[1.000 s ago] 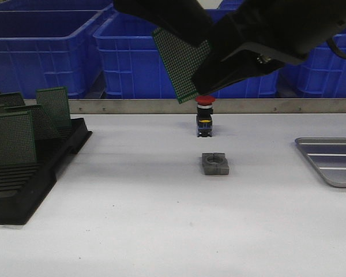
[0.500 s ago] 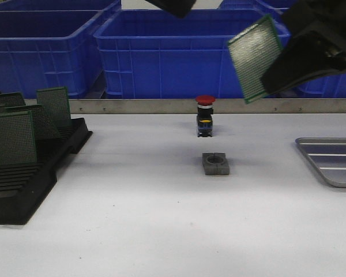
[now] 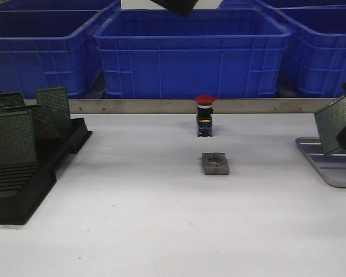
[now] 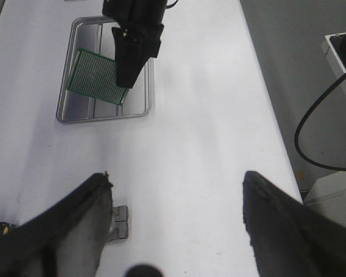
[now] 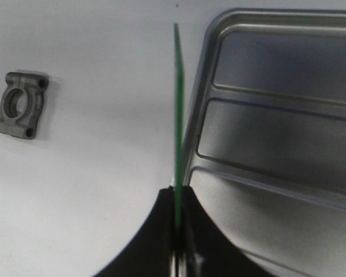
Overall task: Place circuit board on tray
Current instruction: 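Lower the board onto the metal tray and open the right gripper, then move the left gripper back to the black rack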
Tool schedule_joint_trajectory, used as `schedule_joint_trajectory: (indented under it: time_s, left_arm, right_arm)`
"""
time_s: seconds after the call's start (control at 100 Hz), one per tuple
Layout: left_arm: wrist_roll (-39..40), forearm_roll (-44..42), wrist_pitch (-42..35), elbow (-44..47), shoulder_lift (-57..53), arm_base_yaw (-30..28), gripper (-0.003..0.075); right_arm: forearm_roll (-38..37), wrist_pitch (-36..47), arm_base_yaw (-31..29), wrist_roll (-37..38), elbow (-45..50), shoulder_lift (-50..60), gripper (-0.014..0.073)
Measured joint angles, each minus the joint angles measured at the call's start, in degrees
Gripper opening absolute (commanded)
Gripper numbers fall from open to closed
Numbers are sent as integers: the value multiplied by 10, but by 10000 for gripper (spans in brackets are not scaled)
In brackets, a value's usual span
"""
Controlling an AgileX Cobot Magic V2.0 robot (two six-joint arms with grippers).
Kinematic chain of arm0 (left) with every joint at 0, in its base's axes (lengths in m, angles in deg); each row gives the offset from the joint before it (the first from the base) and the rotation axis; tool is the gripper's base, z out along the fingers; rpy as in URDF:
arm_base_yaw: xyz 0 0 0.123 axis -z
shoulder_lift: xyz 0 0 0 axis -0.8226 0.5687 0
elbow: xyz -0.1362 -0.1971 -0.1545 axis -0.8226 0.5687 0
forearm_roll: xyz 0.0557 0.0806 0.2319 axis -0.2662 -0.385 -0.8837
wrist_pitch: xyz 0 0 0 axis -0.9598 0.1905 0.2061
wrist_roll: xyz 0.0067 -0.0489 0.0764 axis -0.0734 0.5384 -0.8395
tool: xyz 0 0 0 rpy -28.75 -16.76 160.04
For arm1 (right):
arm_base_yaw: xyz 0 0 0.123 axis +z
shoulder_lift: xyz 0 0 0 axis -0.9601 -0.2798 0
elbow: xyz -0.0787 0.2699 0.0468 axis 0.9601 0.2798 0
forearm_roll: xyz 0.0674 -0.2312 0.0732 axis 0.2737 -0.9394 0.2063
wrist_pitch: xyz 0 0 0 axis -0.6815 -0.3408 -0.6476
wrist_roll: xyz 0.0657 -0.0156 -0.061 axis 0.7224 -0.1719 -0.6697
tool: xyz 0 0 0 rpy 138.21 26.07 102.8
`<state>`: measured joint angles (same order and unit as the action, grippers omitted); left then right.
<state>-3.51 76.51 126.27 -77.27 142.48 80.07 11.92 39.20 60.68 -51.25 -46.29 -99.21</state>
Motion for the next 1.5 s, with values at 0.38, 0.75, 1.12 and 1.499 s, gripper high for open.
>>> schedule_joint_trajectory:
  time_s: [0.38, 0.75, 1.12, 1.499]
  left_arm:
    - [1, 6, 0, 0, 0, 0, 461]
    - [1, 20, 0, -1, 0, 0, 459]
    - [2, 18, -4, -1, -6, -1, 446]
    - [149, -87, -64, -1, -84, -57, 292]
  right_arm:
    - [-2, -24, -7, 6, -70, -104, 454]
    - [-40, -25, -7, 37, -69, -85, 556]
    - [-177, -20, -22, 154, -63, 49, 519]
    - [-182, 51, -10, 161, 42, 274, -113]
